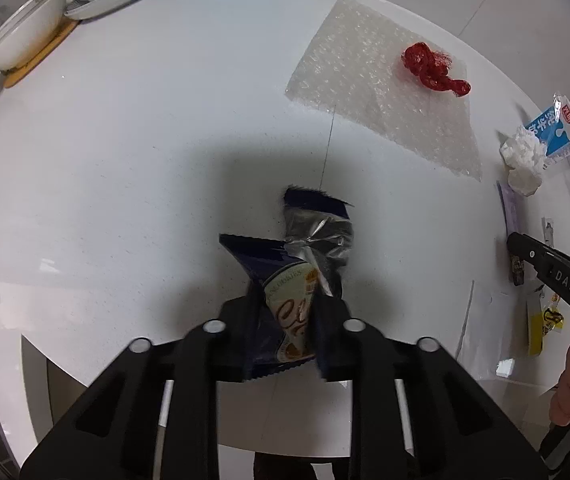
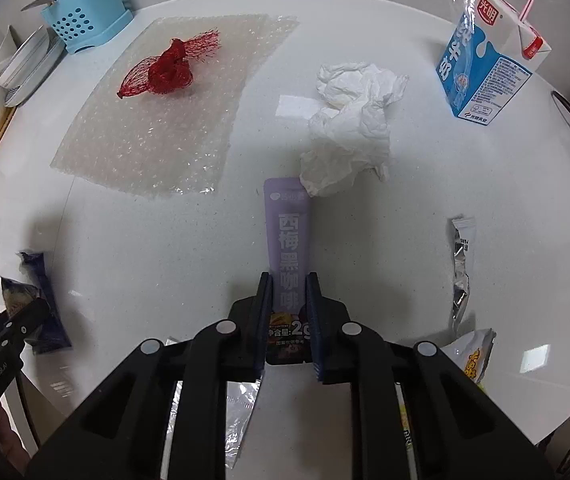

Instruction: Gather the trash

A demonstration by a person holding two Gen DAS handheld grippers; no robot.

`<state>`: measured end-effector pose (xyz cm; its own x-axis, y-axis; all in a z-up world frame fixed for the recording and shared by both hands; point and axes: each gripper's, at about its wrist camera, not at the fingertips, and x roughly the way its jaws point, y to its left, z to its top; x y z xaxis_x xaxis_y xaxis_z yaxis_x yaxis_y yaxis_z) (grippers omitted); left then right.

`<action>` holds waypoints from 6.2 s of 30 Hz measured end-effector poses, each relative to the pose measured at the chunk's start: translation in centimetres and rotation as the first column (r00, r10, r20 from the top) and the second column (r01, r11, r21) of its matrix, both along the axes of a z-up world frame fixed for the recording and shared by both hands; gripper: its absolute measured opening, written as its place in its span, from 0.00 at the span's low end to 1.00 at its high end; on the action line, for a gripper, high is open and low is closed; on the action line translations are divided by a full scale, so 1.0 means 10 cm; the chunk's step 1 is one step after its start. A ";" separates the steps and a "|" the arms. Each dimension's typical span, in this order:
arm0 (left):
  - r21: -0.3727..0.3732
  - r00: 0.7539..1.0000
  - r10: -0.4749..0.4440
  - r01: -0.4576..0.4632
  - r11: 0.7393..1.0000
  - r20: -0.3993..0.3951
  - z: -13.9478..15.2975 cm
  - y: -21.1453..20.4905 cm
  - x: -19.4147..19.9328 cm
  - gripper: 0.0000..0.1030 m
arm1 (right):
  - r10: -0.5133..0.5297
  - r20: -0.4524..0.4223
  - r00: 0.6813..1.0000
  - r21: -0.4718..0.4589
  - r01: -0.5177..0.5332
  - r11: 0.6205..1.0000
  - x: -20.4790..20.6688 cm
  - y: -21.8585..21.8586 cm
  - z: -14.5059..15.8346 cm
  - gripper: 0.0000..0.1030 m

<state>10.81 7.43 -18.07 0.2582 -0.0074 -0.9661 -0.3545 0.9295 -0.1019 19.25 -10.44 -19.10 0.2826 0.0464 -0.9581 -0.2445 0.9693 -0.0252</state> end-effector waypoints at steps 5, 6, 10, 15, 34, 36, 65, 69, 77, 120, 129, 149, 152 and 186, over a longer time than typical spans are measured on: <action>-0.005 1.000 -0.006 0.006 1.000 0.003 0.01 0.00 -0.02 0.11 | -0.007 -0.001 1.000 0.011 0.007 1.000 0.00 -0.01 0.03 0.12; -0.005 1.000 -0.008 0.008 1.000 0.004 0.02 0.00 -0.03 0.09 | -0.006 -0.001 1.000 0.015 0.006 1.000 0.00 -0.02 0.04 0.12; 0.001 1.000 -0.016 0.016 1.000 0.018 0.10 0.00 -0.04 0.07 | -0.007 0.009 1.000 0.027 0.007 1.000 -0.04 -0.05 0.13 0.12; 0.005 0.999 -0.019 0.019 1.000 0.038 0.21 0.01 -0.07 0.07 | -0.014 0.030 0.999 0.041 0.013 0.999 -0.11 -0.10 0.25 0.12; 0.022 0.988 -0.064 0.061 0.998 0.140 0.70 -0.04 -0.28 0.07 | -0.049 0.128 0.991 0.066 0.041 0.997 -0.39 -0.32 0.66 0.12; 0.025 0.987 -0.071 0.068 0.997 0.147 0.74 -0.06 -0.30 0.07 | -0.053 0.145 0.988 0.064 0.045 0.997 -0.44 -0.35 0.71 0.12; 0.051 0.942 -0.199 0.193 0.980 0.271 1.34 -0.55 -0.83 0.07 | -0.091 0.289 0.953 0.108 0.062 0.992 -1.43 -0.62 1.32 0.12; 0.046 0.935 -0.217 0.212 0.976 0.280 1.37 -0.62 -0.95 0.07 | -0.083 0.304 0.949 0.105 0.053 0.993 -1.60 -0.63 1.36 0.12; 0.038 0.924 -0.247 0.247 0.968 0.293 1.38 -0.74 -1.22 0.07 | -0.077 0.301 0.951 0.113 0.045 0.993 -1.94 -0.73 1.34 0.12; 0.002 0.917 -0.335 0.343 0.939 0.218 0.15 -1.15 -2.20 0.07 | 0.045 0.186 0.981 0.102 -0.065 0.993 -2.93 -0.77 0.17 0.12; -0.011 0.924 -0.337 0.344 0.939 0.181 -0.27 -1.25 -2.20 0.07 | 0.044 0.144 0.989 0.083 -0.056 0.995 -2.91 -0.85 -0.22 0.12; -0.039 0.931 -0.338 0.346 0.937 0.137 -0.95 -1.21 -2.30 0.07 | 0.078 0.034 0.996 0.089 -0.081 0.993 -2.92 -0.81 -1.27 0.13; -0.040 0.935 -0.335 0.342 0.939 0.120 -1.00 -1.21 -2.31 0.07 | 0.081 0.004 0.997 0.087 -0.082 0.993 -2.90 -0.80 -1.40 0.13; -0.078 0.886 -0.463 0.463 0.883 0.025 -1.47 -1.66 -2.10 0.08 | -0.083 0.077 0.994 0.041 0.080 0.996 -2.89 -1.44 -1.33 0.88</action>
<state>-10.16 -9.14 -32.79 0.2120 -0.2035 -0.9558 0.1147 0.9765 -0.1825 -9.66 -24.83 -32.44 0.3614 0.0557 -0.9308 -0.1636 0.9865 -0.0045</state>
